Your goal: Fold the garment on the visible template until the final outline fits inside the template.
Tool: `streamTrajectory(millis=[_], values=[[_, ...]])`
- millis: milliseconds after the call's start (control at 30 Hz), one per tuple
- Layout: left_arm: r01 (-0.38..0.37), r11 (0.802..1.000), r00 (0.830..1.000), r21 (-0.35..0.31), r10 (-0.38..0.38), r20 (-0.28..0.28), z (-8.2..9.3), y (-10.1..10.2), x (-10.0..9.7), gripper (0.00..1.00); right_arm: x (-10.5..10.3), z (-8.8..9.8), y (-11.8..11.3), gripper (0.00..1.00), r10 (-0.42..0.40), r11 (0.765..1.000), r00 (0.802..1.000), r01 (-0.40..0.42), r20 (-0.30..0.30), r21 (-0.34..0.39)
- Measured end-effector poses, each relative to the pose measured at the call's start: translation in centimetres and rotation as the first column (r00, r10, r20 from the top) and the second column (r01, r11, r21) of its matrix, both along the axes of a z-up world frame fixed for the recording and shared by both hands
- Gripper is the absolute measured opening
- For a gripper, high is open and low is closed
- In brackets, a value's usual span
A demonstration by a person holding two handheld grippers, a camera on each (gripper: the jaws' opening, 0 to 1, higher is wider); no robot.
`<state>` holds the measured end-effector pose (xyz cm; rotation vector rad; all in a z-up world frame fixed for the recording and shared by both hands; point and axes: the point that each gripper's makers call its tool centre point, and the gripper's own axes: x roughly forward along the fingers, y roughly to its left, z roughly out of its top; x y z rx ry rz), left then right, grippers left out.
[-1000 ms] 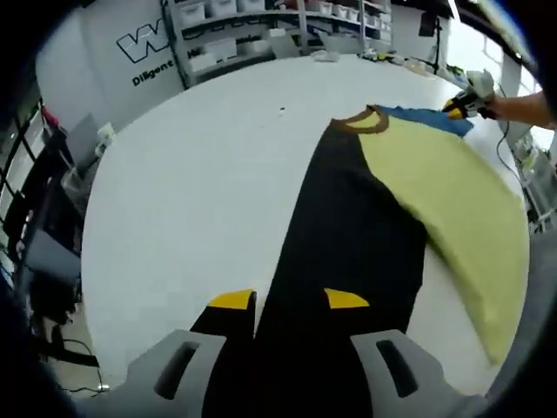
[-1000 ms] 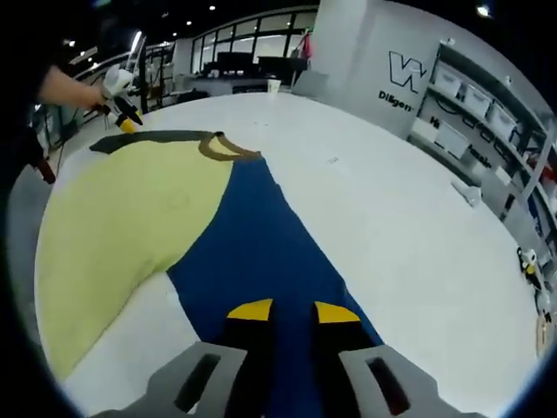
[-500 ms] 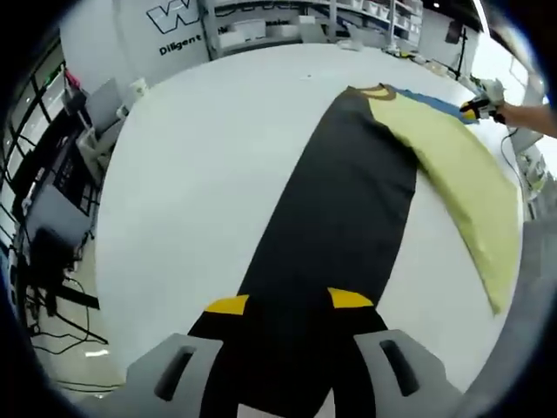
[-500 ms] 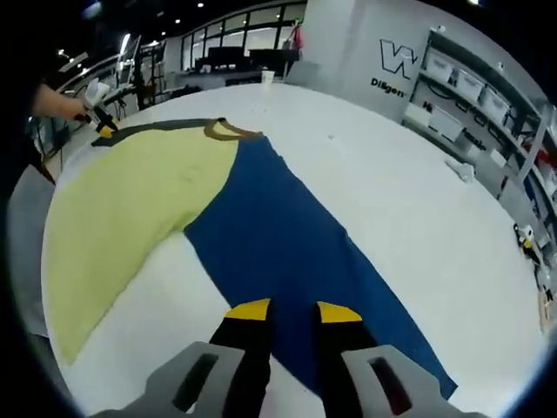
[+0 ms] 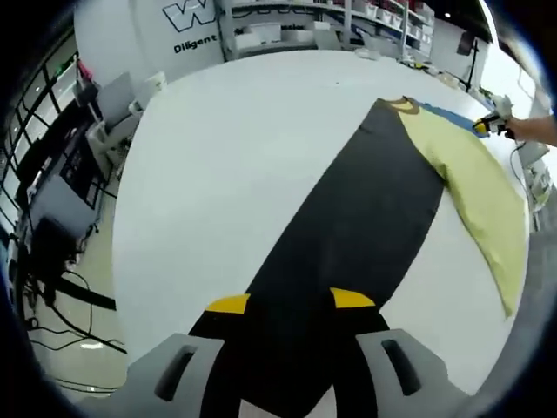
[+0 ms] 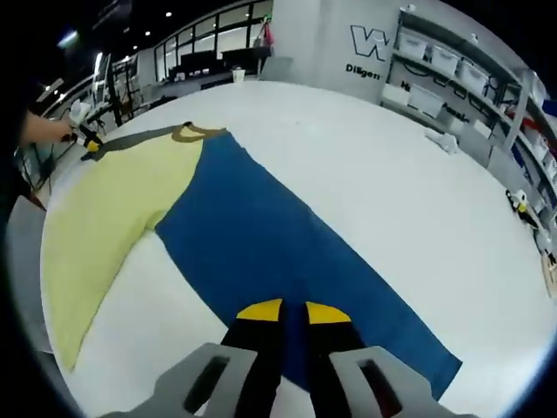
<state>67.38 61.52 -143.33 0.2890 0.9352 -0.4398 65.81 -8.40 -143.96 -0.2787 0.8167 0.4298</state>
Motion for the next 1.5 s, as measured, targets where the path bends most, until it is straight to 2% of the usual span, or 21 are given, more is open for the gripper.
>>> streamTrajectory(millis=[200, 333, 433, 500, 567, 633, 667, 733, 867, 1033, 1167, 1333, 1500], values=[[0.005, 1.0, 1.0, -0.001, -0.005, 0.004, 0.0, 0.0, 0.2, 0.41, 0.1, 0.0, -0.1, 0.0, 0.012, 1.0, 1.0, -0.012, -0.014, -0.019], [-0.022, 1.0, 1.0, -0.007, 0.022, 0.01, 0.1, 0.6, 0.5, 0.44, 0.3, 0.0, -0.3, 0.0, 0.003, 1.0, 1.0, -0.003, -0.005, -0.014], [-0.036, 0.999, 0.999, 0.02, 0.035, 0.012, 0.2, 0.8, 0.5, 0.47, 0.4, 0.1, -0.6, 0.0, -0.009, 1.0, 1.0, 0.008, -0.012, -0.022], [-0.006, 0.998, 1.0, 0.061, 0.005, 0.018, 0.6, 0.7, 0.1, 0.41, 0.5, 0.1, -0.8, 0.04, -0.028, 0.999, 0.999, 0.028, -0.015, -0.028], [0.001, 0.999, 1.0, 0.042, -0.002, 0.024, 1.1, 0.0, -0.3, 0.39, 0.1, 0.3, -0.6, 0.06, 0.01, 0.998, 1.0, -0.011, -0.024, -0.058], [0.003, 1.0, 0.999, 0.03, -0.004, 0.032, 1.5, -0.5, -0.5, 0.42, 0.1, 1.1, 1.0, 0.06, 0.044, 0.998, 0.999, -0.043, 0.01, -0.036], [0.007, 1.0, 0.999, 0.013, -0.007, 0.04, 1.9, -1.3, -0.6, 0.41, -0.1, 1.4, 2.5, 0.06, 0.088, 0.996, 0.996, -0.088, 0.019, -0.022], [0.052, 0.999, 0.998, -0.006, -0.052, 0.046, 2.2, -3.2, -0.9, 0.4, -0.5, 1.5, 4.5, 0.07, 0.153, 0.988, 0.988, -0.152, 0.016, -0.042], [0.09, 0.995, 0.994, -0.038, -0.088, 0.061, 2.5, -6.7, -0.6, 0.4, 0.0, 2.5, 10.1, 0.08, 0.225, 0.974, 0.972, -0.227, 0.07, 0.021], [0.148, 0.983, 0.986, -0.105, -0.139, 0.087, 2.9, -12.0, -0.4, 0.39, 0.3, 2.6, 15.2, 0.1, 0.312, 0.948, 0.946, -0.316, 0.088, 0.041], [0.182, 0.973, 0.981, -0.145, -0.17, 0.091, 2.6, -15.6, -0.1, 0.39, 0.6, 2.0, 16.9, 0.11, 0.359, 0.931, 0.929, -0.363, 0.088, 0.033], [0.241, 0.958, 0.969, -0.157, -0.229, 0.095, 1.8, -18.9, 1.1, 0.38, -0.2, 1.2, 18.5, 0.13, 0.412, 0.91, 0.908, -0.414, 0.074, 0.015], [0.265, 0.953, 0.964, -0.147, -0.256, 0.078, 0.7, -20.2, 1.9, 0.38, -0.6, 0.1, 18.9, 0.2, 0.434, 0.9, 0.899, -0.435, 0.059, -0.001]])
